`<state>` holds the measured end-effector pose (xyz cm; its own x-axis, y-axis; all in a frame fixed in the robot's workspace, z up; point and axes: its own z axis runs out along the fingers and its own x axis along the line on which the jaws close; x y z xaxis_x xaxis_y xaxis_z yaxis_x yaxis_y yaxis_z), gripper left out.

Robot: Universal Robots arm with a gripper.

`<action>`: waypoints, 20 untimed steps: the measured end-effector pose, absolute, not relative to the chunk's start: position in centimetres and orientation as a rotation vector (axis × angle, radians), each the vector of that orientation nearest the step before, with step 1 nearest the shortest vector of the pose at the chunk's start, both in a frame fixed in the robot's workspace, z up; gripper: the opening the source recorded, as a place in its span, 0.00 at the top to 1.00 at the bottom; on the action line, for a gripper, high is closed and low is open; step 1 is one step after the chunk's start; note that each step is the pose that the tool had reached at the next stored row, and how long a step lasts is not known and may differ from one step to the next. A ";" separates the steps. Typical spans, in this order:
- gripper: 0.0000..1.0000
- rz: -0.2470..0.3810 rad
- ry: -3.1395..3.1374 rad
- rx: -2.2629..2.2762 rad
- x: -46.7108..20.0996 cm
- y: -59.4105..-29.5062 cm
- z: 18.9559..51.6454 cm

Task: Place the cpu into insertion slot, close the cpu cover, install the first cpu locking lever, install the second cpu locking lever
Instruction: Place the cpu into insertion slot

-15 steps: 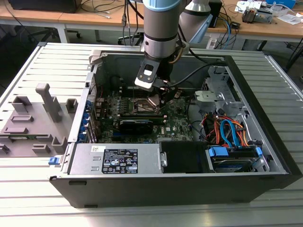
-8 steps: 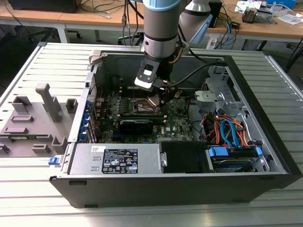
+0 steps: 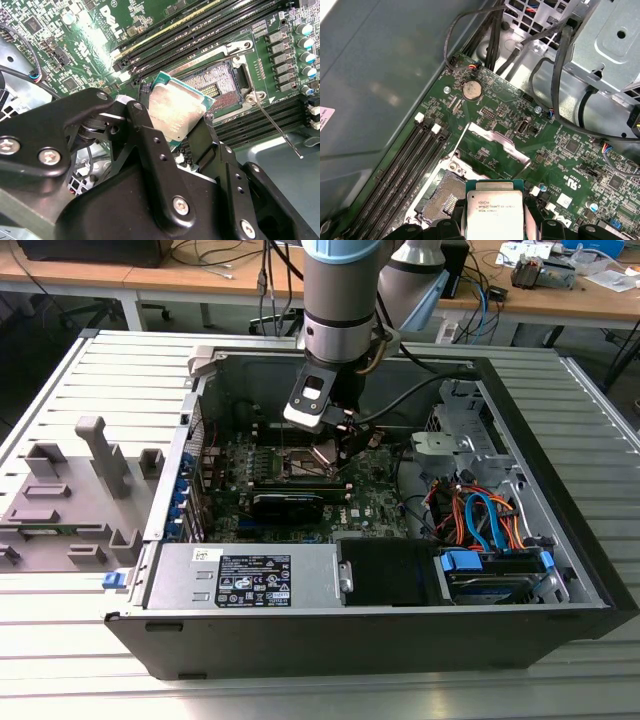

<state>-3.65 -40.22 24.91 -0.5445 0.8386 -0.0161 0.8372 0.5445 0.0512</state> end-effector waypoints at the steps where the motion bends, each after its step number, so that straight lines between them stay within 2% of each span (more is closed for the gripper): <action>1: 0.45 0.058 2.726 1.481 -3.6 -40.2 24.9; 20: 0.45 0.057 2.714 1.502 -3.6 -40.2 24.9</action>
